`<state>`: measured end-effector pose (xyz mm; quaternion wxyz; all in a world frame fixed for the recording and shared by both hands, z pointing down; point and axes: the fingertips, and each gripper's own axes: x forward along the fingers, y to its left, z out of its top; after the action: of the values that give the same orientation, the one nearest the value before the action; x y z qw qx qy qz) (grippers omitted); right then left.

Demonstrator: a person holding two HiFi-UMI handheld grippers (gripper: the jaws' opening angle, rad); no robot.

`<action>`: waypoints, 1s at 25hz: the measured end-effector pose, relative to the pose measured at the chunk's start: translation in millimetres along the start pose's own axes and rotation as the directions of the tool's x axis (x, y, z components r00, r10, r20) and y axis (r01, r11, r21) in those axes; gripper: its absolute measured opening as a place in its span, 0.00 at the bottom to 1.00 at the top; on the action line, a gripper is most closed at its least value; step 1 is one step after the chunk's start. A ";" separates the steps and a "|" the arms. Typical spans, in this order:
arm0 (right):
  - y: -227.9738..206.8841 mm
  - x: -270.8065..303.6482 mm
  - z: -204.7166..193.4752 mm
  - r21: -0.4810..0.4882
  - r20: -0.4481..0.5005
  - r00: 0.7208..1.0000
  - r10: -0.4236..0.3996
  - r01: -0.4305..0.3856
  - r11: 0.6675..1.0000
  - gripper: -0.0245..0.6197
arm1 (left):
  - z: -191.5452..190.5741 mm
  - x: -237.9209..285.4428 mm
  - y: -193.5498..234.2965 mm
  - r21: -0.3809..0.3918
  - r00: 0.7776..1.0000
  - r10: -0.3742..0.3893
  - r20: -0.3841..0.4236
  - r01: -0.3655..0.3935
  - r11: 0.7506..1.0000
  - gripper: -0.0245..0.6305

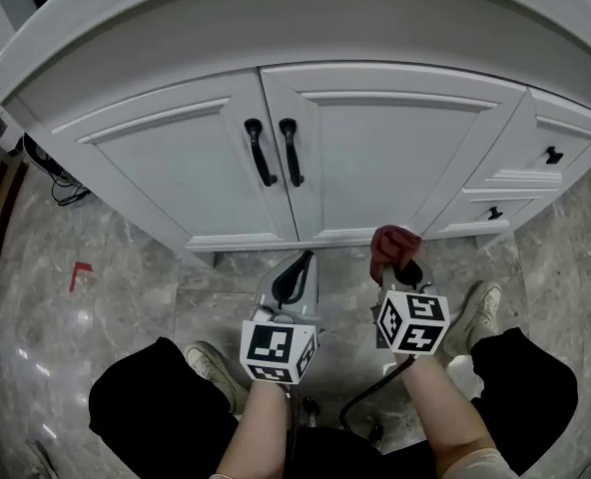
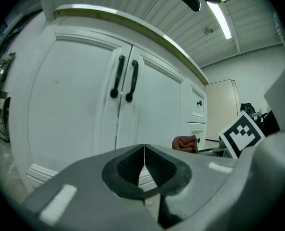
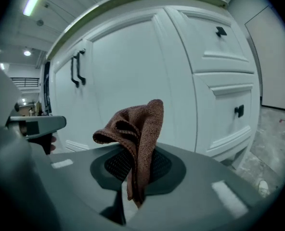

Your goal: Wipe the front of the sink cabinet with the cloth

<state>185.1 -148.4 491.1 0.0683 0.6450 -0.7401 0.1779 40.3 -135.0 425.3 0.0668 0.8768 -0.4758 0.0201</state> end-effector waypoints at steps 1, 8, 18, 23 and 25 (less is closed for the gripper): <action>14.7 -8.3 6.4 -0.020 0.012 1.000 0.024 -0.024 1.000 0.16 | 10.2 -10.8 5.3 0.003 1.000 0.017 0.021 -0.017 1.000 0.04; 93.8 -75.3 45.5 -0.115 0.086 0.988 0.127 -0.117 0.986 0.16 | 73.2 -86.3 18.4 0.018 0.986 0.072 0.148 -0.076 0.997 0.04; 142.1 -124.4 55.3 -0.145 0.154 0.981 0.115 -0.093 0.985 0.16 | 100.6 -157.5 13.2 0.097 0.980 0.038 0.195 -0.058 0.994 0.04; 151.2 -135.2 51.8 -0.128 0.164 0.981 0.101 -0.081 0.989 0.16 | 89.0 -170.5 5.4 0.107 0.984 -0.004 0.175 -0.014 0.994 0.04; 153.7 -137.6 49.2 -0.126 0.161 0.983 0.092 -0.072 0.989 0.16 | 88.1 -173.7 5.2 0.104 0.984 -0.015 0.178 -0.004 0.995 0.04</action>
<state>62.9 -21.5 373.0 0.0375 0.6211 -0.7786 0.0813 -61.4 -5.4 321.4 -0.0218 0.8786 -0.4758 -0.0343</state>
